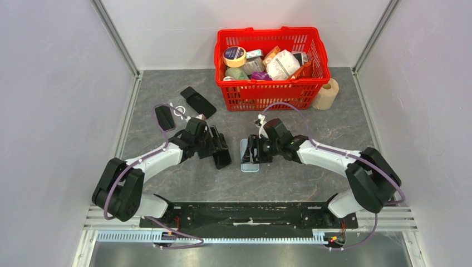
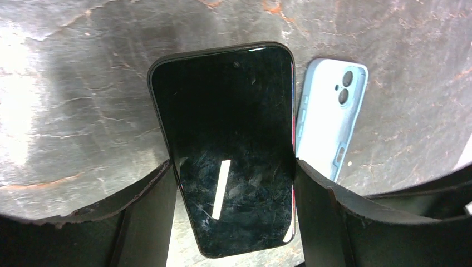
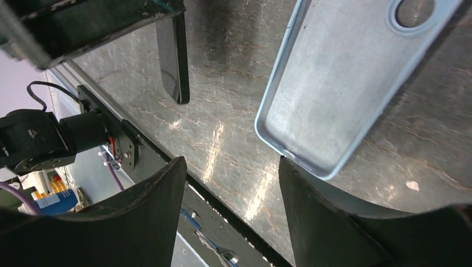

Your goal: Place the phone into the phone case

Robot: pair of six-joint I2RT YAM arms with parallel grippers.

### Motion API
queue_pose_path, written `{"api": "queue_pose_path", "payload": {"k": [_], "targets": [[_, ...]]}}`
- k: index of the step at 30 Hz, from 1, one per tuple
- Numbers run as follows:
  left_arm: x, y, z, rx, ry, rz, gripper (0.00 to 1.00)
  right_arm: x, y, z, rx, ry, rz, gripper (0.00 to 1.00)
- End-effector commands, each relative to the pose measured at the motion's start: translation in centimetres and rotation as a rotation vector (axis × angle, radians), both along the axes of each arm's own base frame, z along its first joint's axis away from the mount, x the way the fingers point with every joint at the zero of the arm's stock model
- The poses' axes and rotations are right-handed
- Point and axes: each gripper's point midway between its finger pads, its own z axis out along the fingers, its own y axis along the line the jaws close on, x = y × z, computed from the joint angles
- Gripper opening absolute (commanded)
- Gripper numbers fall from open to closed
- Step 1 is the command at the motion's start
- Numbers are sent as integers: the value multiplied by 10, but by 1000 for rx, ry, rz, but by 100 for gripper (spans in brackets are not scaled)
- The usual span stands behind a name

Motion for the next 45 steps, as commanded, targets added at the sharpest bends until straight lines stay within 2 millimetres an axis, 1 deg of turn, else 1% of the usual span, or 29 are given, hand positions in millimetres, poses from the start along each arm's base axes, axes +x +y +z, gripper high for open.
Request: {"api": "queue_pose_path", "payload": {"k": [1,3,4,10,13,18,22,26,31,33,35,36,39,42,45], "targets": [[7,-26,28,-107,-77,-26,29,20,34,21,91,-74,-2,69],[6,-30,30,-114,-81,-36,29,20,38,15,80,-65,-13,69],[5,-32,31,-116,-82,-41,29,24,43,18,96,-84,-19,69],[1,-48,42,-144,-94,-77,29,32,51,8,95,-82,-60,68],[0,-53,45,-151,-94,-89,29,33,56,1,92,-71,-67,65],[-2,-62,48,-170,-97,-105,29,36,59,-3,102,-64,-94,59],[-4,-65,49,-183,-92,-110,29,37,60,-5,116,-56,-115,51],[-5,-70,50,-204,-94,-116,29,37,61,-5,129,-44,-121,40],[-7,-76,52,-220,-94,-129,30,35,64,-6,146,-27,-118,25],[-7,-77,53,-229,-96,-132,31,33,65,-5,154,-18,-115,17],[-7,-78,55,-235,-99,-134,36,31,66,-4,163,-9,-112,6],[-7,-78,56,-236,-100,-136,42,31,66,-3,167,-6,-112,0],[-6,-78,60,-237,-114,-137,63,30,63,0,174,-12,-125,0],[-4,-76,68,-230,-139,-136,79,29,54,6,167,-33,-154,0],[-3,-74,75,-221,-162,-141,88,28,43,11,149,-53,-184,0]]}}
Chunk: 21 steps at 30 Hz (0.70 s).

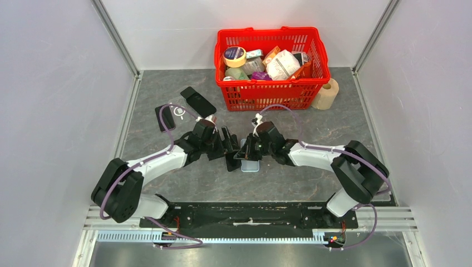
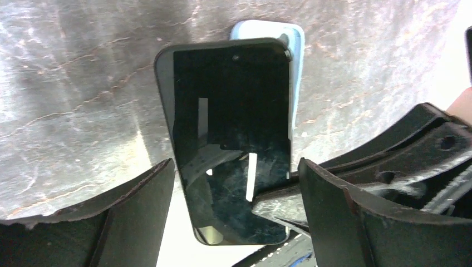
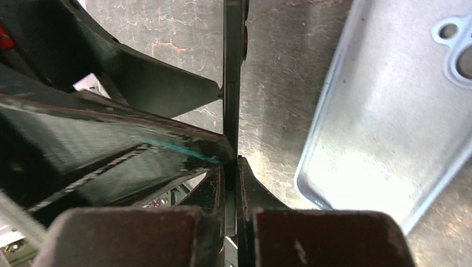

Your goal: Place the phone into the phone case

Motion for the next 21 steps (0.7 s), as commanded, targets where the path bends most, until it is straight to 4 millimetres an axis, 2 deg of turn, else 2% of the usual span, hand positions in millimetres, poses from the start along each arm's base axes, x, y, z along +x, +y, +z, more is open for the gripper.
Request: {"api": "queue_pose_path", "payload": {"k": [1,5,9,14,21], "targets": [[15,-22,58,-112,-139,-33,90,7,-11,24,9,-88,-70,0],[15,-18,66,-98,-164,-36,92,7,-31,29,-34,-105,-117,0],[18,-6,57,-18,-158,-3,90,8,-53,33,-60,-116,-172,0],[23,-3,35,41,-113,10,73,9,-76,29,-97,-99,-224,0],[28,-14,2,77,-52,-5,54,11,-74,20,-101,-71,-215,0]]}}
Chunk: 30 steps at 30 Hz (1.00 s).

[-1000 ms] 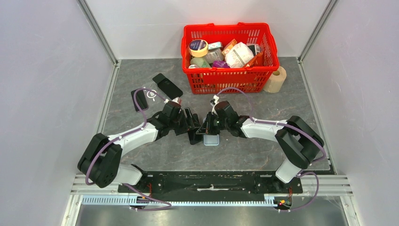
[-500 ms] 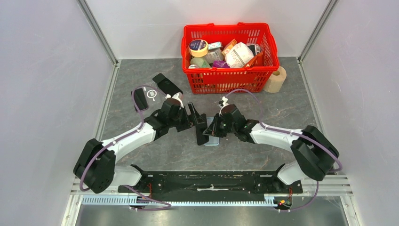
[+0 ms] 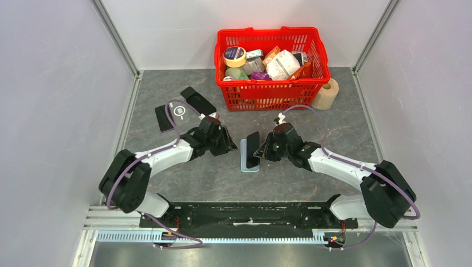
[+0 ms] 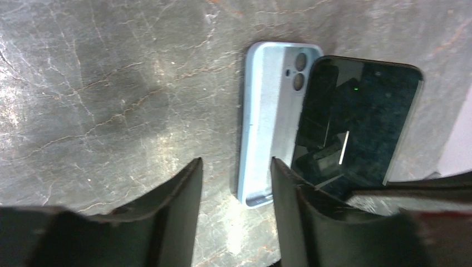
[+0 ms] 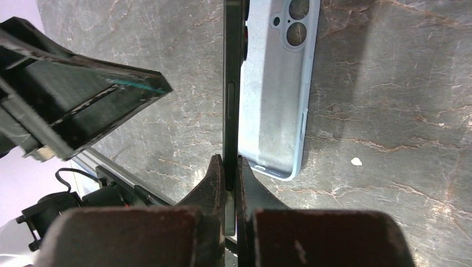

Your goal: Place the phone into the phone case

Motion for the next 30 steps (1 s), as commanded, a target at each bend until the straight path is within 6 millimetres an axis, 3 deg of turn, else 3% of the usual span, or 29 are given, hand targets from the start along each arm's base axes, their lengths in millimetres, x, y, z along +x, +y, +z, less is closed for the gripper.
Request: {"api": "queue_pose_path", "payload": {"k": [1,5,11,20,30], "targets": [[12,-10,-6,23,-20,-14,50,8,7,4,24,-33,7,0],[10,-16,-21,37,9,-30,33,7,9,-4,16,-17,16,0],[8,-24,-33,51,27,-45,22,9,12,-13,20,-10,17,0],[6,-35,-44,62,50,-68,15,5,24,-28,43,57,54,0],[4,-45,-45,56,56,-87,13,0,24,-50,24,110,66,0]]}}
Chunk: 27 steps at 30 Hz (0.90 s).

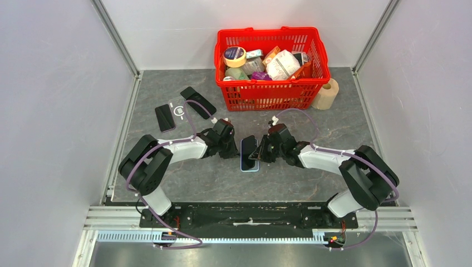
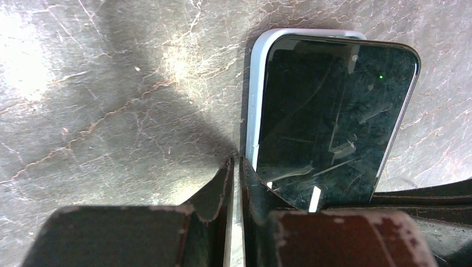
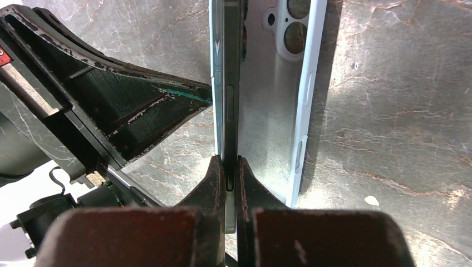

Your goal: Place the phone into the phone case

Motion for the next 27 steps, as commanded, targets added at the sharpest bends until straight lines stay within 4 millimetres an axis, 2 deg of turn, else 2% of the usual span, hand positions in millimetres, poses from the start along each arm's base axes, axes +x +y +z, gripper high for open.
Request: {"api": "queue_pose_path", "payload": {"k": [1,9,10,12,18,27], "targets": [[9,-16,10,-35,-38,-17,12,-4,6,-12,2,35,19,0],[7,-25,17,-55,-46,-29,12,-16,-10,-38,-94,110,9,0],[6,-25,18,-55,-46,-31,12,-16,-11,-38,-103,110,10,2],[5,-26,18,-57,-48,-32,12,-19,-18,-41,-147,128,5,16],[3,-26,22,-62,-55,-35,11,-13,-25,-28,-198,93,5,38],[0,-24,24,-61,-59,-36,11,-6,-31,-1,-232,43,2,53]]}}
